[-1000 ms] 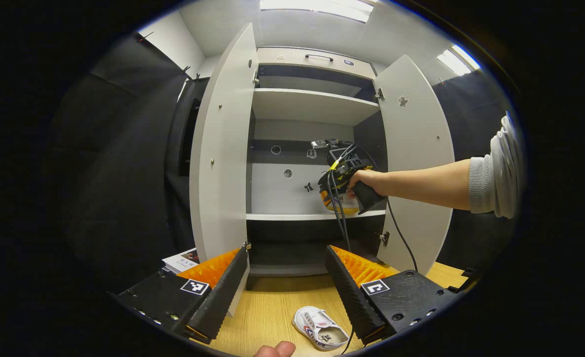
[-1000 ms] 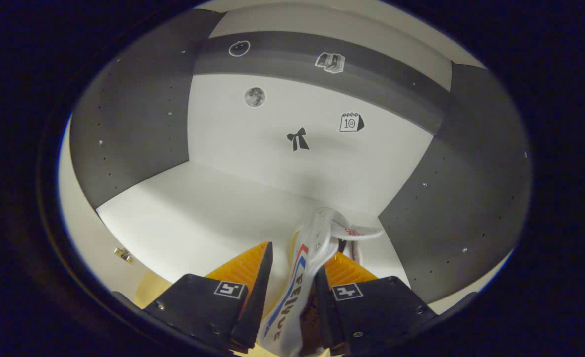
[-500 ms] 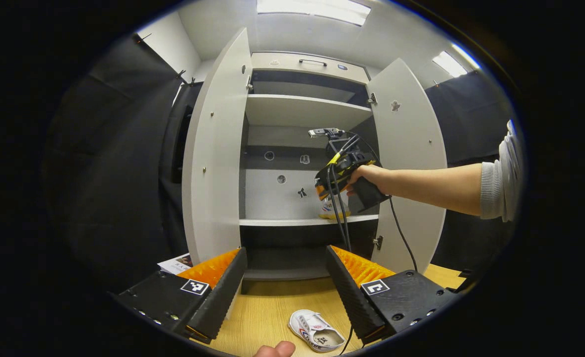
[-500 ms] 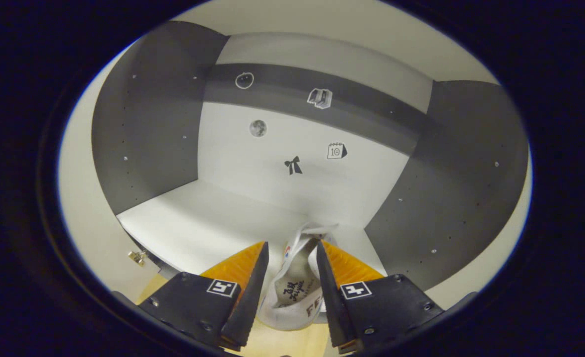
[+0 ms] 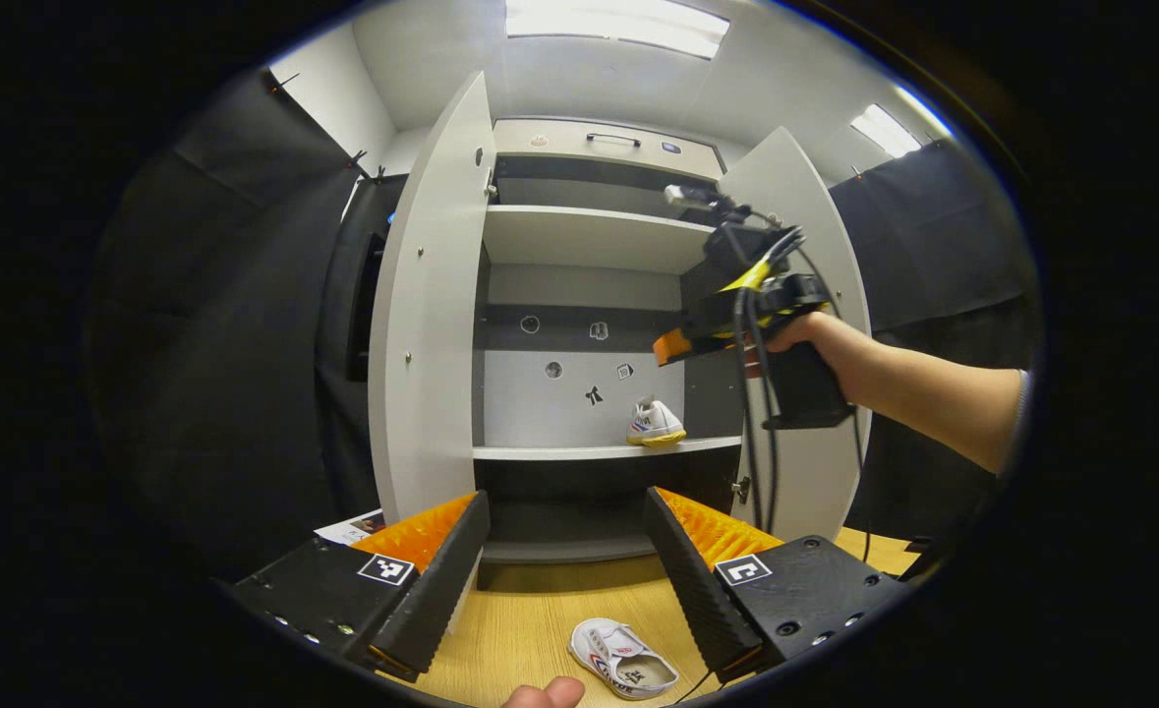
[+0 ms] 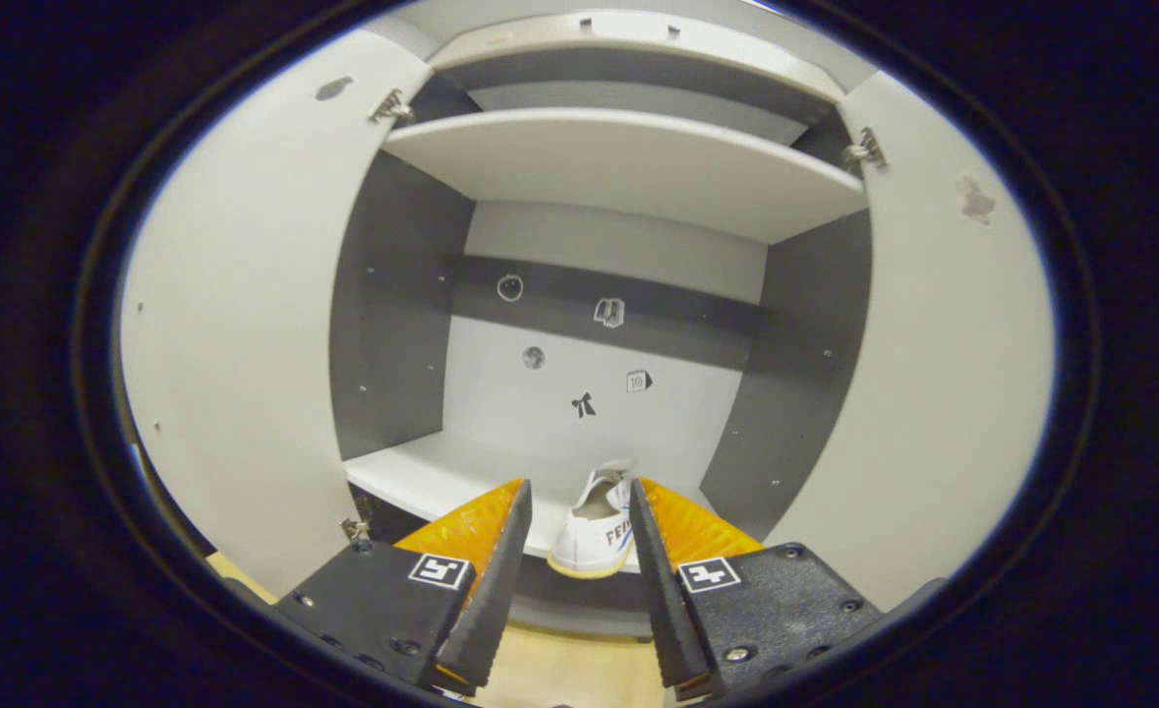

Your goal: Grab one shoe with the right hand and put it into the shoe cabinet, grab the other shoe with the left hand and put it into the shoe cabinet; then close the right door with the right hand and the left door with the left hand.

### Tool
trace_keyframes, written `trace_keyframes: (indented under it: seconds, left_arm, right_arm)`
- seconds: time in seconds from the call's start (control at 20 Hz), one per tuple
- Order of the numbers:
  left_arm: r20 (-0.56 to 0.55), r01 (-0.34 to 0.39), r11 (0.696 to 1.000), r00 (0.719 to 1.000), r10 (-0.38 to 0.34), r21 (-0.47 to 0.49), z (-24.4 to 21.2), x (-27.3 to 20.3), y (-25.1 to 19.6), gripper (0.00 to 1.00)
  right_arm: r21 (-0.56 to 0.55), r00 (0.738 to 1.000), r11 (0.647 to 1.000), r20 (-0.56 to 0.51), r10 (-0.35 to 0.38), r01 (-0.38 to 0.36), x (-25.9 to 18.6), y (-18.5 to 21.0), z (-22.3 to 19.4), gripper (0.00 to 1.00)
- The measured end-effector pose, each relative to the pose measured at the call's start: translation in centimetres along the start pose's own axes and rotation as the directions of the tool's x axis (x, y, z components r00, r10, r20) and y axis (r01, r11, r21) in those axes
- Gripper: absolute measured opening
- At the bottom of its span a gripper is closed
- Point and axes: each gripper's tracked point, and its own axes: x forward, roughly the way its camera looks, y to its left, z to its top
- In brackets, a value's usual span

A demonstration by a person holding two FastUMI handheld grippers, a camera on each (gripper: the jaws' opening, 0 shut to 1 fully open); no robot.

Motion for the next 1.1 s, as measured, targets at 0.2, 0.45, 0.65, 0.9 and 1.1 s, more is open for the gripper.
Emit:
trace_keyframes:
  seconds: [0.2, 0.45, 0.65, 0.9, 1.1]
  left_arm:
    - [0.007, -0.003, 1.0, 1.0, 0.002, 0.009, 0.2, -0.8, -0.2, 0.95]
    - [0.006, -0.006, 1.0, 1.0, 0.006, 0.023, -0.3, -1.7, -0.9, 0.95]
    - [-0.021, -0.011, 1.0, 1.0, 0.011, 0.019, -1.9, -2.1, -1.6, 0.95]
    - [-0.08, -0.01, 1.0, 0.997, 0.012, 0.025, -5.0, -2.1, -2.6, 0.95]
    - [-0.2, 0.003, 0.999, 0.98, 0.005, 0.04, -10.4, -1.8, -3.6, 0.94]
  right_arm:
    - [0.013, 0.997, 1.0, 0.077, -0.014, 0.013, -7.9, 0.3, -2.3, 0.69]
    - [0.037, 0.987, 0.998, 0.155, -0.05, 0.044, -15.0, 0.0, -6.8, 0.8]
    - [0.016, 0.971, 0.997, 0.226, -0.079, 0.077, -19.2, -0.1, -9.8, 0.94]
    - [0.057, 0.978, 0.994, 0.18, -0.104, 0.095, -21.4, -1.3, -14.4, 1.0]
    - [0.068, 0.984, 0.991, 0.132, -0.12, 0.112, -21.7, -2.5, -16.8, 1.0]
